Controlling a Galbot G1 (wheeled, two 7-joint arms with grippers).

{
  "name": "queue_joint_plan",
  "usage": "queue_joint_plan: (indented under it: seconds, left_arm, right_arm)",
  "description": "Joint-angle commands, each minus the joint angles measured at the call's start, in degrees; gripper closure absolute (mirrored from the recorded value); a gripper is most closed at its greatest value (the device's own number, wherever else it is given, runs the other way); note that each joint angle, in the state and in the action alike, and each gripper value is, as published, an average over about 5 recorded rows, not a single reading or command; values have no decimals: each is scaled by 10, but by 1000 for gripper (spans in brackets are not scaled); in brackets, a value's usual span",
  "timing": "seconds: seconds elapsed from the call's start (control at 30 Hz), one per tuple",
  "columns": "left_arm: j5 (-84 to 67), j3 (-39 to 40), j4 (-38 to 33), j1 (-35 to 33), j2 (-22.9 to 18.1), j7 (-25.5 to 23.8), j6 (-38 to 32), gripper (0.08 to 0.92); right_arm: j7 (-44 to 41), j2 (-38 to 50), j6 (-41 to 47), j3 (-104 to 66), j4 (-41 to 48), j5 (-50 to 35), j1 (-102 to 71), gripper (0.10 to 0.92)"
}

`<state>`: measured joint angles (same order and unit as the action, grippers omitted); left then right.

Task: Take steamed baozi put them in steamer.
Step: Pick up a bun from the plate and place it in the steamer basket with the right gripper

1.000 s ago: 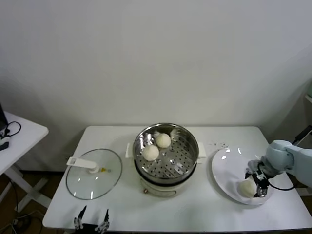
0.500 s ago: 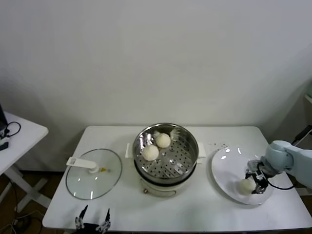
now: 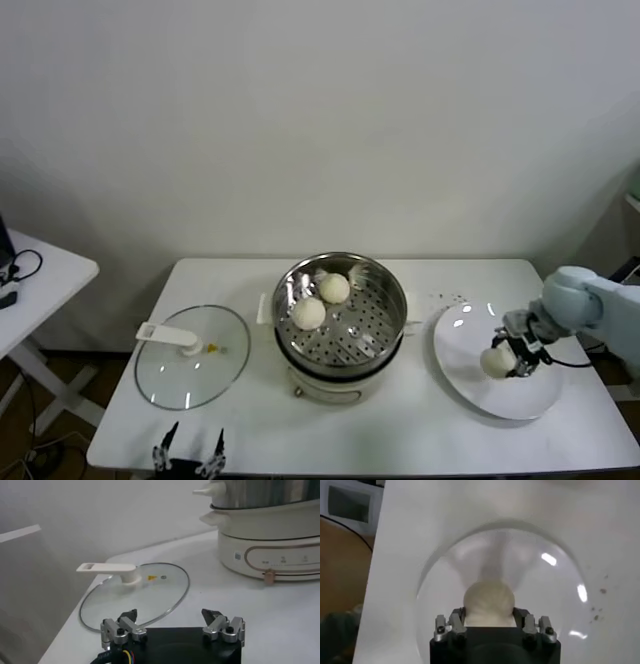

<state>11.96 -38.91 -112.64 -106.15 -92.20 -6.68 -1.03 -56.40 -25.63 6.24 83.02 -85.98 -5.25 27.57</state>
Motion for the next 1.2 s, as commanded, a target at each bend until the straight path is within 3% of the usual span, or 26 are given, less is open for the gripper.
queue_joint_plan:
  seconds: [0.03,0.27,0.43,0.77,1.2]
  left_arm:
    - [3,-1,1,-1,-15,0,-1,177]
    - [5,1,4,0,-16,1,-1,177]
    - [5,1,7,1,-17,2,-3,177]
    - [4,3,7,4,-16,2,-3,177]
    - [1,-1,4,5,-15,1,0,177]
  right_arm:
    - [-38,-74,-151,183,-21,-108,308,380]
    - [-63,-166,-271,179,-26,-145,396,380]
    - [-63,-221,-311,150,-64,-143,417,378]
    - [-24,-295,-286,86,-144,-74,328,381]
    - [7,-366,-258,64,-97,17,166,389]
